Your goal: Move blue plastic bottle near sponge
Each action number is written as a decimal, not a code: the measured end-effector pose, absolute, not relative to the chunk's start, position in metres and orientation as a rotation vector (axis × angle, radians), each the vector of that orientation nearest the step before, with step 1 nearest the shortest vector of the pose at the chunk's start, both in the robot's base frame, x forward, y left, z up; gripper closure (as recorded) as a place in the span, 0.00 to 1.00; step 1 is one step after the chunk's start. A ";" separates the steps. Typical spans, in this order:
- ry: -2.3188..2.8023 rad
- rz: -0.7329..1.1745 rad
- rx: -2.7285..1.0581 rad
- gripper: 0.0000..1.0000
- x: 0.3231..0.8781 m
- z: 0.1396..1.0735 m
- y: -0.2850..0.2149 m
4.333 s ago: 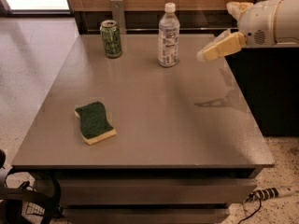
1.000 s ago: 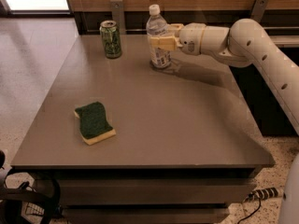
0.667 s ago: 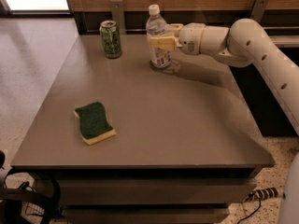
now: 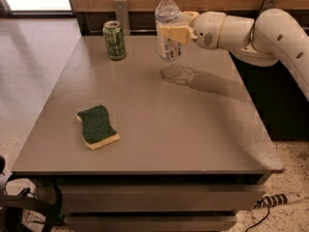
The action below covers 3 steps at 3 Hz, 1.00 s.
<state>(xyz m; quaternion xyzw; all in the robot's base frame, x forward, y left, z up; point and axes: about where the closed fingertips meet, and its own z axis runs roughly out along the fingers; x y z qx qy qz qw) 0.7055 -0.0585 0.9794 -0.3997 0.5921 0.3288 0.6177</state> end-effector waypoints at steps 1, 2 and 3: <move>1.366 0.812 -0.912 1.00 0.670 0.983 -0.058; 1.414 0.848 -0.878 1.00 0.608 0.969 -0.061; 1.453 0.883 -0.875 1.00 0.571 0.942 -0.056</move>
Offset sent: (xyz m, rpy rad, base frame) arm -0.1550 -0.0139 -0.0417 0.0301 0.1852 -0.0075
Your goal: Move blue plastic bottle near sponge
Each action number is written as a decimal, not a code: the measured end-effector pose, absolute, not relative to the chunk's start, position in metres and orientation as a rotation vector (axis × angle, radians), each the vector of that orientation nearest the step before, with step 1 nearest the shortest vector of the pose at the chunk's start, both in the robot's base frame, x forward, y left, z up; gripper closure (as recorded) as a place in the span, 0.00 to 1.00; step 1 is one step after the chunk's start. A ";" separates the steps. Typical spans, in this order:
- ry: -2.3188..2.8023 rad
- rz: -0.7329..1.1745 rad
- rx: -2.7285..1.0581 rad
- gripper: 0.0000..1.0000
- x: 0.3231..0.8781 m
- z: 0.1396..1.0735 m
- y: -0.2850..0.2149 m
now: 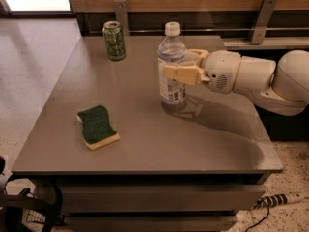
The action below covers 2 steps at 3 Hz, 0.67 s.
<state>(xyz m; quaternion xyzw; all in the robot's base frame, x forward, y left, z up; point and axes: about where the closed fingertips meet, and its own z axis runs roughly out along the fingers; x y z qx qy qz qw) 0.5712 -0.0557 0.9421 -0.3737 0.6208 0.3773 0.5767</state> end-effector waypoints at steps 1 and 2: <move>1.449 0.923 -0.924 1.00 0.540 0.920 -0.038; 1.387 0.976 -1.033 1.00 0.513 0.910 -0.002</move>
Offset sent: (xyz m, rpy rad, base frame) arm -0.0777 0.0774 -0.0438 -0.0371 -0.0476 0.2509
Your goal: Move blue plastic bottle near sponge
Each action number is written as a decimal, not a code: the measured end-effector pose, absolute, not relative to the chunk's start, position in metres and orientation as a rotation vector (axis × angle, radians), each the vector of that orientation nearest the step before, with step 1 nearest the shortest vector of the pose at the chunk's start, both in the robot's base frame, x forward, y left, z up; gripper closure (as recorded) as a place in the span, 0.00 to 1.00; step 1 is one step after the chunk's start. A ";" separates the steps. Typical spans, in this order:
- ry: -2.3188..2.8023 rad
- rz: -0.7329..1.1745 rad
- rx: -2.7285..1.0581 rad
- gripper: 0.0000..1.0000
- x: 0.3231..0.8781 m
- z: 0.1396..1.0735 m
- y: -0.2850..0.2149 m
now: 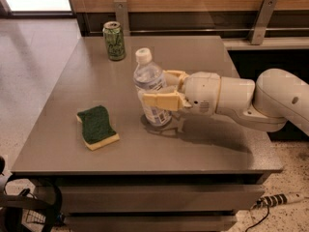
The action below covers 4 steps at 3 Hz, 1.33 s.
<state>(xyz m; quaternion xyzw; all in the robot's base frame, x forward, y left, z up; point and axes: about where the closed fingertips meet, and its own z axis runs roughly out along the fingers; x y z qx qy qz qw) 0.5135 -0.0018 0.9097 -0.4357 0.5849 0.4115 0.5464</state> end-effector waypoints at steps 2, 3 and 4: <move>1.296 0.965 -1.090 1.00 0.493 0.913 0.019; 1.275 0.885 -1.081 1.00 0.502 0.933 0.006; 1.236 0.800 -1.049 1.00 0.520 0.962 -0.013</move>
Offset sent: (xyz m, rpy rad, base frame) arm -0.0240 0.0121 0.0059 0.0205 -0.1187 0.0186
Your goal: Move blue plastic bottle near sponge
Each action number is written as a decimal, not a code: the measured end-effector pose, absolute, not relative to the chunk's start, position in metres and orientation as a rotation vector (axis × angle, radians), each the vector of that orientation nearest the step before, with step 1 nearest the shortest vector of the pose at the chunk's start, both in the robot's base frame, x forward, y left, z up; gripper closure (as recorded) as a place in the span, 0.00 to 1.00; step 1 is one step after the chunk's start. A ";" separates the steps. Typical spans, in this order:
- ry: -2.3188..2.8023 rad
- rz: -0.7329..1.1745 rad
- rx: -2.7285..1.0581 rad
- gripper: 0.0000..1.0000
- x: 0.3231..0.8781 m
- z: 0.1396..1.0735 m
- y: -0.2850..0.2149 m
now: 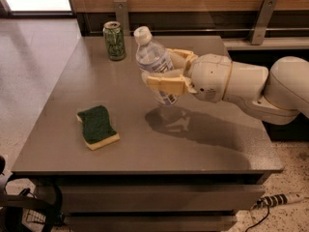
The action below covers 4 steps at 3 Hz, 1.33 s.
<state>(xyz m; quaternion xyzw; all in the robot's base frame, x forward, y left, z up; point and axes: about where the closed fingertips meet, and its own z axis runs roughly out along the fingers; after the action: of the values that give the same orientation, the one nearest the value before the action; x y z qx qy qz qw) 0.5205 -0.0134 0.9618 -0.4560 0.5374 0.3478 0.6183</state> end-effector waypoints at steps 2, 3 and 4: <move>1.212 0.903 -0.928 1.00 0.516 0.963 -0.009; 1.202 0.948 -0.839 1.00 0.510 0.963 -0.005; 1.237 0.903 -0.806 1.00 0.501 0.959 0.000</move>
Offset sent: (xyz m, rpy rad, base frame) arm -0.0006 -0.0016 -0.0010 0.2942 0.1294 0.0096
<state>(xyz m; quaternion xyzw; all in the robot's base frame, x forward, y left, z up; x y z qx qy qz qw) 0.5011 -0.0001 0.9588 -0.3544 0.5443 0.3971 0.6485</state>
